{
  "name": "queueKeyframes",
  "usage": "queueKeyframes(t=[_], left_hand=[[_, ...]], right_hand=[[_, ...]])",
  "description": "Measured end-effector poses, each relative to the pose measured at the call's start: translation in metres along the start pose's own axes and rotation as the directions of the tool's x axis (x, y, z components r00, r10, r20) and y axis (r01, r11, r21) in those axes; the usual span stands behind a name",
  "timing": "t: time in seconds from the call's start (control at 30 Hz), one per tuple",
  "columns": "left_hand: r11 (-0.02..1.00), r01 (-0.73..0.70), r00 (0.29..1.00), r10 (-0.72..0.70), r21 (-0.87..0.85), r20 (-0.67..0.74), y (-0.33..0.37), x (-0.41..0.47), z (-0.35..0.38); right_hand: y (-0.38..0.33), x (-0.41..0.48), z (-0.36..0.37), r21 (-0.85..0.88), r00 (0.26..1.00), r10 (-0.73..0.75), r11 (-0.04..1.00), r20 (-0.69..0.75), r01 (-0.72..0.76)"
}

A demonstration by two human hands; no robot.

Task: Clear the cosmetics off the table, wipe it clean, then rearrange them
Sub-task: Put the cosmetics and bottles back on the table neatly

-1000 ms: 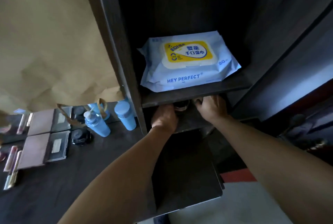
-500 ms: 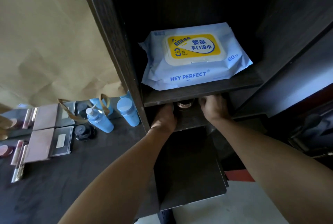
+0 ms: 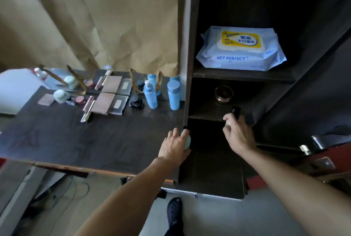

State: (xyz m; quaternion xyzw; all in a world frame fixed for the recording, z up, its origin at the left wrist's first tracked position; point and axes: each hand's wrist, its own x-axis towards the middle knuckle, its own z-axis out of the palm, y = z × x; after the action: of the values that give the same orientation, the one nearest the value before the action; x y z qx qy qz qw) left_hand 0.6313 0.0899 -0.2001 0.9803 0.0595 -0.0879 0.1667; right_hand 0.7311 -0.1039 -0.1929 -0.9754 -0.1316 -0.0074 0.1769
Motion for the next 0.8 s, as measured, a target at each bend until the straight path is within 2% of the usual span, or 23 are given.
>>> queueKeyframes(t=[0.17, 0.27, 0.4, 0.53, 0.63, 0.8], left_hand=[[0.984, 0.179, 0.982, -0.18, -0.016, -0.056, -0.05, -0.06, -0.012], [0.958, 0.279, 0.951, -0.284, -0.06, -0.12, -0.084, -0.087, -0.022], [0.919, 0.377, 0.903, -0.393, -0.117, -0.176, -0.133, -0.114, -0.038], [0.872, 0.452, 0.846, -0.485, -0.186, -0.22, -0.192, -0.128, -0.055], [0.844, 0.486, 0.813, -0.532, -0.226, -0.236, -0.247, -0.129, -0.067], [0.817, 0.523, 0.798, -0.569, -0.241, -0.196, -0.353, -0.117, -0.091]], right_hand=[[-0.052, -0.029, 0.013, 0.021, 0.967, -0.237, 0.971, 0.096, 0.236], [-0.096, -0.035, 0.022, 0.018, 0.931, -0.327, 0.944, 0.161, 0.328], [-0.158, -0.035, 0.038, 0.058, 0.882, -0.44, 0.898, 0.167, 0.436], [-0.222, -0.022, 0.063, 0.138, 0.87, -0.441, 0.897, 0.219, 0.42], [-0.275, -0.011, 0.085, 0.22, 0.889, -0.361, 0.926, 0.281, 0.307], [-0.364, 0.015, 0.138, 0.285, 0.905, -0.305, 0.933, 0.298, 0.22]])
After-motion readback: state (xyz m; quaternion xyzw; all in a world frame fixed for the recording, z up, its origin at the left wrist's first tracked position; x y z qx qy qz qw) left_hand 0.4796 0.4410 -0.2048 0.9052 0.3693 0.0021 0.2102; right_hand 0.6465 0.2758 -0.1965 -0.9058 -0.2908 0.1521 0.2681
